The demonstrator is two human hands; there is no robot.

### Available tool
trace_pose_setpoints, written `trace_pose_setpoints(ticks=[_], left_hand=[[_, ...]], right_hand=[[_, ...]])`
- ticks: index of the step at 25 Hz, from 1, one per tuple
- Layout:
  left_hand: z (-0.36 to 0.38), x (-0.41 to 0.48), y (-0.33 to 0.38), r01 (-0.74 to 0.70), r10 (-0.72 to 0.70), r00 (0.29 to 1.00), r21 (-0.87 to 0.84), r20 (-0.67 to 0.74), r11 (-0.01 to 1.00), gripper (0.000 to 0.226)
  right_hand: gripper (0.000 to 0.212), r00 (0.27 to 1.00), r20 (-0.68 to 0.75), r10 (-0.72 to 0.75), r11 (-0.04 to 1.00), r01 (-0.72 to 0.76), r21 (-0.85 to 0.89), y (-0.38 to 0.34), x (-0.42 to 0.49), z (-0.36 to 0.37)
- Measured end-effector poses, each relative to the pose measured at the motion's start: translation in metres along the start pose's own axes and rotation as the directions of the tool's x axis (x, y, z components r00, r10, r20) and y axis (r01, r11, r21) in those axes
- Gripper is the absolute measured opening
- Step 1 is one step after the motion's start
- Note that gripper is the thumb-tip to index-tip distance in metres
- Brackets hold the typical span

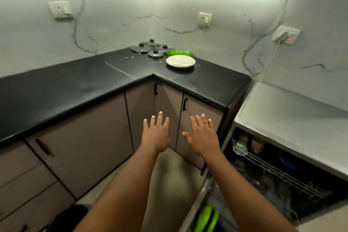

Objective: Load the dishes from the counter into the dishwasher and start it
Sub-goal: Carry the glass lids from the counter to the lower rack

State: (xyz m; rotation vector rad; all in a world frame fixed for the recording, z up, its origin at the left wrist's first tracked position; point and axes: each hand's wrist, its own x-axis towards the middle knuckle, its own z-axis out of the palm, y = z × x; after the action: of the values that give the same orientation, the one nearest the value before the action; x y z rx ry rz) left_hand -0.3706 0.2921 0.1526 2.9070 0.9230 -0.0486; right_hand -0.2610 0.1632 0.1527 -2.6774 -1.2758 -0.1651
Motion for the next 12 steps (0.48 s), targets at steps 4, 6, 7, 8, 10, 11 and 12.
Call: trace_pose_setpoints(ticks=[4,6,7,8,10,11,12], left_hand=[[-0.020,0.028,-0.088,0.043,-0.042,0.999,0.017,-0.001,0.999,0.076],[-0.025,0.041,-0.123,0.064,-0.064,0.998,0.006,0.022,0.998,0.077],[-0.027,0.045,-0.136,0.074,-0.075,0.997,0.005,0.030,0.997,0.077],[-0.028,0.052,-0.148,0.083,-0.083,0.996,0.006,0.031,0.997,0.077],[-0.030,0.072,-0.169,0.095,-0.094,0.995,-0.003,0.028,0.996,0.077],[-0.030,0.084,-0.175,0.096,-0.095,0.995,-0.009,0.030,0.995,0.077],[-0.029,0.095,-0.179,0.092,-0.092,0.995,-0.009,0.034,0.996,0.077]], right_hand=[[0.070,0.999,-0.043,0.031,0.999,-0.029,0.044,-0.066,0.062,0.005],[0.070,0.999,-0.044,0.031,0.998,-0.028,0.057,-0.090,0.086,0.009],[0.070,0.999,-0.038,0.024,0.998,-0.022,0.055,-0.098,0.096,0.012],[0.069,0.999,-0.029,0.018,0.998,-0.017,0.053,-0.107,0.107,0.015],[0.069,1.000,-0.023,-0.003,0.999,0.005,0.050,-0.120,0.132,0.021],[0.069,1.000,-0.024,-0.016,0.999,0.017,0.049,-0.125,0.145,0.023],[0.069,1.000,-0.021,-0.022,0.999,0.023,0.048,-0.128,0.158,0.026]])
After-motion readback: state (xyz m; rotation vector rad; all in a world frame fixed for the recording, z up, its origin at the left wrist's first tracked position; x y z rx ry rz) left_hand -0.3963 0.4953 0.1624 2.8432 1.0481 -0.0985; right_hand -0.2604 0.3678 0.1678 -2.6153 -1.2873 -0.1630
